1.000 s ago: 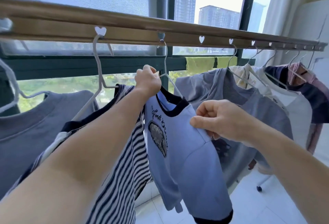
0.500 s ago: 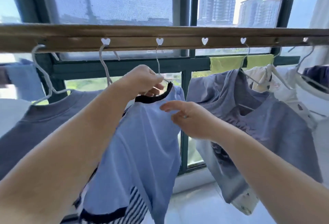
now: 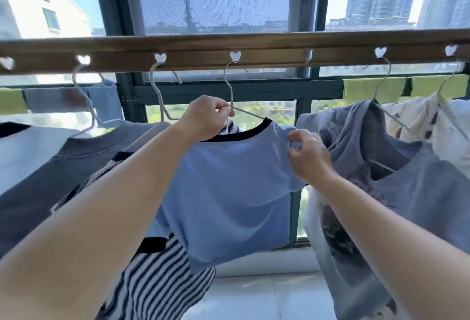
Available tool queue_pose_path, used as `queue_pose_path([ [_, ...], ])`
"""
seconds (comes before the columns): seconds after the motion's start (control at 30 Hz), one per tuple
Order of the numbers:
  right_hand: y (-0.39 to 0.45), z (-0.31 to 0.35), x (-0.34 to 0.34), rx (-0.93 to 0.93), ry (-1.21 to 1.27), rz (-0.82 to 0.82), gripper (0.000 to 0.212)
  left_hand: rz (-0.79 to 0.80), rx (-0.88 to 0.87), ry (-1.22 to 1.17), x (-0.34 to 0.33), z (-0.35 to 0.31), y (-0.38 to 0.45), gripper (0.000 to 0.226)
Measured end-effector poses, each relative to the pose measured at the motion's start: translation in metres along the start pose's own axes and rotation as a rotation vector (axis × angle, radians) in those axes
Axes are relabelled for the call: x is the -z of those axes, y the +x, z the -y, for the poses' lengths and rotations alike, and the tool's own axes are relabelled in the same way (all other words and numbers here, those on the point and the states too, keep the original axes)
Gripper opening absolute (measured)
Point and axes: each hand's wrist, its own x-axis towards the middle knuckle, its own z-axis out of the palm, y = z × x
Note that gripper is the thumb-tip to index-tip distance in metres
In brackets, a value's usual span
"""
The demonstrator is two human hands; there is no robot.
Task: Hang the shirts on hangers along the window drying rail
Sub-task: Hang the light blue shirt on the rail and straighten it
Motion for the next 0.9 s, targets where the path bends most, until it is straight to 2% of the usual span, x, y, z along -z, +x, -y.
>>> queue_pose_path([
  [0.1, 0.014, -0.003, 0.0, 0.029, -0.033, -0.065, 0.034, -0.02, 0.023, -0.022, 0.004, 0.002, -0.005, 0.027],
  [0.23, 0.028, -0.001, -0.009, 0.036, -0.146, 0.0, 0.03, -0.017, 0.046, 0.003, 0.014, 0.007, -0.008, 0.028],
  [0.33, 0.032, 0.003, -0.018, 0.091, -0.144, 0.004, 0.021, -0.012, 0.049, 0.019, 0.022, 0.013, -0.007, 0.029],
  [0.5, 0.038, 0.012, -0.03, 0.157, -0.177, 0.028, 0.024, 0.011, 0.052, 0.069, 0.036, 0.021, -0.005, 0.03],
  [0.67, 0.061, 0.016, -0.038, 0.072, -0.143, -0.052, 0.028, 0.043, 0.046, 0.069, 0.053, 0.033, -0.005, 0.031],
  [0.8, 0.074, 0.017, -0.047, 0.026, -0.139, 0.048, 0.032, 0.025, 0.086, 0.039, 0.059, 0.041, -0.006, 0.031],
  [0.9, 0.071, 0.022, -0.058, 0.069, -0.021, 0.126, 0.032, 0.013, 0.114, 0.06, 0.06, 0.045, -0.005, 0.031],
])
